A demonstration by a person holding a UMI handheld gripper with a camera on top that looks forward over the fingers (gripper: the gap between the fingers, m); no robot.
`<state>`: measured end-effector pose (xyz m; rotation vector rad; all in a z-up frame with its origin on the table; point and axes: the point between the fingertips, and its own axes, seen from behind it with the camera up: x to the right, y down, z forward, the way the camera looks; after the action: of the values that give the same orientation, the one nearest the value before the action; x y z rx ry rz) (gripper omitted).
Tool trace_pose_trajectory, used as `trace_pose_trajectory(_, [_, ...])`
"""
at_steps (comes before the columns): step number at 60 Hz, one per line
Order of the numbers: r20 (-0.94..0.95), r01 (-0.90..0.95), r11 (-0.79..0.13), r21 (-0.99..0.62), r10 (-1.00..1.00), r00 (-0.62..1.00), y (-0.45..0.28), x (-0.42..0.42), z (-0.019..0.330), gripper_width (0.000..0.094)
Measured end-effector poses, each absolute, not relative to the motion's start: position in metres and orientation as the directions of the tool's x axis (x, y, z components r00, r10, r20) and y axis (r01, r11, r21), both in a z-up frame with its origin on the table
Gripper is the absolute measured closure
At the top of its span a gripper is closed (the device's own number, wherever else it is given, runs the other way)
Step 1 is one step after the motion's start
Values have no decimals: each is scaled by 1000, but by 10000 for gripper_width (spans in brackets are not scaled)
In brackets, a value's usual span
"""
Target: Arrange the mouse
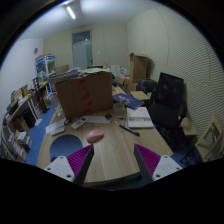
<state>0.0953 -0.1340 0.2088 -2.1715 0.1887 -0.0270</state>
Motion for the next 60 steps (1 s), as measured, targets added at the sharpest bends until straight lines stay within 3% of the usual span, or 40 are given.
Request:
trace_pose_trajectory(22, [-84, -136, -574, -807, -116, 990, -118, 47, 176, 109])
trace_pose_trajectory(48, [-154, -64, -689, -722, 71, 986, 2, -16, -3, 108])
trace_pose_trajectory(50, [-163, -65, -696, -715, 76, 984, 11, -19, -10, 89])
trace_pose_trajectory(51, [-161, -62, -691, -721, 81, 984, 16, -20, -11, 36])
trace_pose_trajectory(52, [-158, -59, -667, -743, 89, 983, 26, -20, -8, 98])
trace_pose_trajectory(60, [-155, -56, -648, -760, 98, 983, 64, -22, -8, 122])
